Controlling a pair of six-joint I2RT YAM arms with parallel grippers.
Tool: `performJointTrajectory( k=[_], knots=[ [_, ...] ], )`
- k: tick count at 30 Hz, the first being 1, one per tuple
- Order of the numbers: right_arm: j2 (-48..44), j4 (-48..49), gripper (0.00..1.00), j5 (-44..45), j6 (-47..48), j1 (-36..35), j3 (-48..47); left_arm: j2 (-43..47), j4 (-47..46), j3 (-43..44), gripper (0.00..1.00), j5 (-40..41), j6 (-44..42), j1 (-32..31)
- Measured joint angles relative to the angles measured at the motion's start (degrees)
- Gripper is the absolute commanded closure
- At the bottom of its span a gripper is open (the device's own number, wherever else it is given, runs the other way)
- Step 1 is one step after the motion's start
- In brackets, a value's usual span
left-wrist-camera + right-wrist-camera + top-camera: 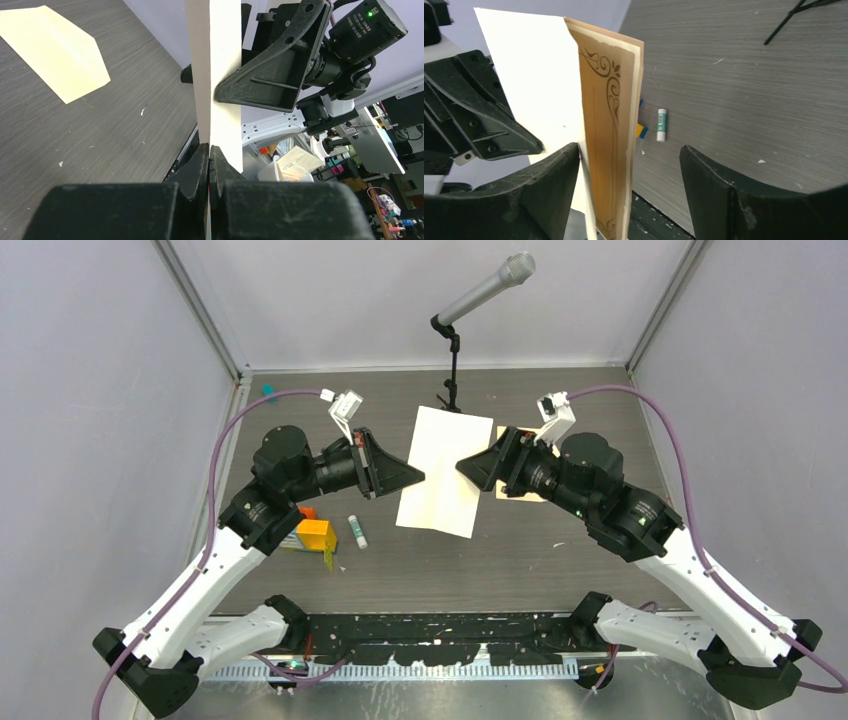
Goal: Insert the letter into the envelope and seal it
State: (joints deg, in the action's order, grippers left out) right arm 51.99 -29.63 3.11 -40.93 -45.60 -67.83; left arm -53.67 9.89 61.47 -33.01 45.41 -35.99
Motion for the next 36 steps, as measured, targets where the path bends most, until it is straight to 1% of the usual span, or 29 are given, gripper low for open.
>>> performJointTrajectory(
  k=[4, 6, 9, 10, 11, 14, 15, 17, 19, 24, 26, 29, 33, 36],
  knots=[
    [1.0, 3.1, 0.50, -3.1, -1.8, 0.0, 1.0, 0.0, 0.1, 0.0, 1.00, 0.1, 0.2, 0.0],
    [1.6, 4.6, 0.64, -4.2, -2.8, 0.0, 1.5, 0.0, 0.5, 0.0, 1.00, 0.5, 0.1, 0.0],
    [1.9, 6.2, 0.90, -5.3, -3.9, 0.0, 2.5, -0.1, 1.9, 0.0, 0.99, 1.4, -0.6, 0.0],
    [2.0, 6.6, 0.97, -5.6, -4.5, 0.0, 2.8, -0.1, 2.4, 0.0, 0.92, 1.6, -0.9, 0.0],
    [2.1, 6.7, 0.99, -5.8, -4.6, 0.0, 2.9, -0.1, 3.0, 0.0, 0.81, 1.9, -1.0, 0.0],
    [2.6, 7.2, 0.99, -5.9, -5.3, 0.0, 3.0, -0.2, 4.7, 0.4, 0.51, 2.0, -1.9, 0.0],
    [2.7, 7.2, 1.00, -5.7, -5.2, 0.0, 2.9, -0.3, 5.3, 0.8, 0.44, 1.9, -2.7, 0.0],
    [2.8, 7.1, 1.00, -5.2, -4.6, 0.0, 2.8, -0.3, 7.6, 2.1, 0.37, 2.0, -4.0, 0.0],
    [2.8, 6.9, 1.00, -5.0, -3.5, 0.3, 2.5, -0.3, 10.4, 4.2, 0.35, 2.2, -5.7, 0.1],
    [2.6, 6.8, 1.00, -6.4, -0.6, 1.8, 0.4, 1.6, 16.4, 8.3, 0.34, 4.0, -9.5, 2.1],
    [2.2, 6.8, 1.00, -7.4, 0.3, 2.3, -0.5, 3.1, 18.4, 9.2, 0.34, 5.2, -10.0, 4.0],
    [1.1, 6.9, 1.00, -9.2, 0.8, 2.8, -1.5, 5.3, 20.6, 9.8, 0.36, 7.3, -9.9, 7.7],
    [-0.6, 8.2, 0.99, -12.7, 0.6, 3.0, -1.8, 5.5, 21.5, 9.7, 0.38, 7.1, -8.0, 11.6],
    [-0.7, 10.3, 0.99, -15.2, 0.0, 3.0, -1.8, 4.2, 17.6, 7.4, 0.37, 3.2, -4.2, 12.9]
  ],
)
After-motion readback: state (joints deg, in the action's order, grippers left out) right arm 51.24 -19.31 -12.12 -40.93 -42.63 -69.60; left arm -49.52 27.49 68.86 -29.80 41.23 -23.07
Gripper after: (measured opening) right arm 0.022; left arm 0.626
